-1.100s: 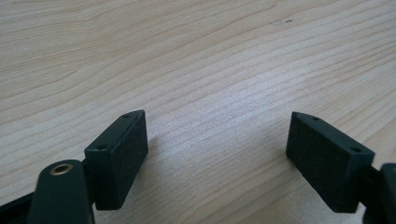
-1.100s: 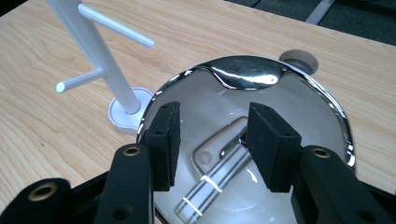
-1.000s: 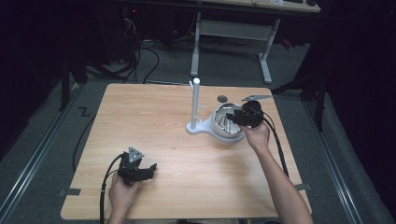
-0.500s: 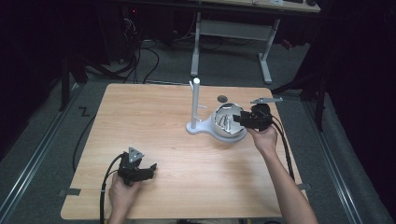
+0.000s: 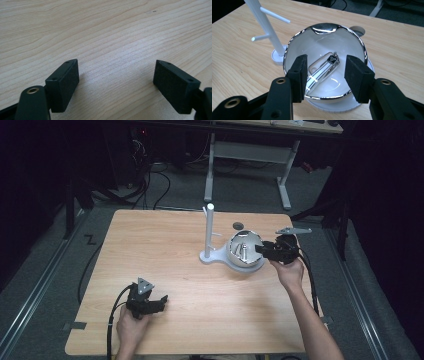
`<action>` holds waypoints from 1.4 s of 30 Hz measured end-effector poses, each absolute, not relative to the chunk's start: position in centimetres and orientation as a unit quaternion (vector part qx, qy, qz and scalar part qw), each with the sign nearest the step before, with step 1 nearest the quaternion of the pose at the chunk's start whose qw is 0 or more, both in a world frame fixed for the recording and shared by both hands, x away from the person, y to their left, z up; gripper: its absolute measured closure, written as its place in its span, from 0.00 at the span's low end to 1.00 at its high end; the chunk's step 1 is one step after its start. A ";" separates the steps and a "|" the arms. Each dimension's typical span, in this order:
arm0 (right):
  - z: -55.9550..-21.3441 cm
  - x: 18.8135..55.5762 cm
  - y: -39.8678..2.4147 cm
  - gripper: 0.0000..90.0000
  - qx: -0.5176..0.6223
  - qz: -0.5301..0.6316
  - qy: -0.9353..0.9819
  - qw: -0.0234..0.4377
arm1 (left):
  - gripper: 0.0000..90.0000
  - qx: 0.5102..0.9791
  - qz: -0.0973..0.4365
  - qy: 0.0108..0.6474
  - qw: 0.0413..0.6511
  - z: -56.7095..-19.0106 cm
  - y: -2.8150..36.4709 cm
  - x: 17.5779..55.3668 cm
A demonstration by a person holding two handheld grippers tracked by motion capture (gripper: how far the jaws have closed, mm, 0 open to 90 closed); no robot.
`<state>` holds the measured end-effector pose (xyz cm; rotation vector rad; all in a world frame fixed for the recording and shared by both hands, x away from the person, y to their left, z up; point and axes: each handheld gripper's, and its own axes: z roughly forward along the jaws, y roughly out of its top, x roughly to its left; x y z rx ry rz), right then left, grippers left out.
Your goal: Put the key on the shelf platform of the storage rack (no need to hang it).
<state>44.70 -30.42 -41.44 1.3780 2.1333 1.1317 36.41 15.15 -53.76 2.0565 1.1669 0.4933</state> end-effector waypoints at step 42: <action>-39.7 39.8 -32.9 0.57 0.478 0.396 0.765 0.175 | 0.23 0.796 0.191 0.451 0.355 -53.8 15.2 36.4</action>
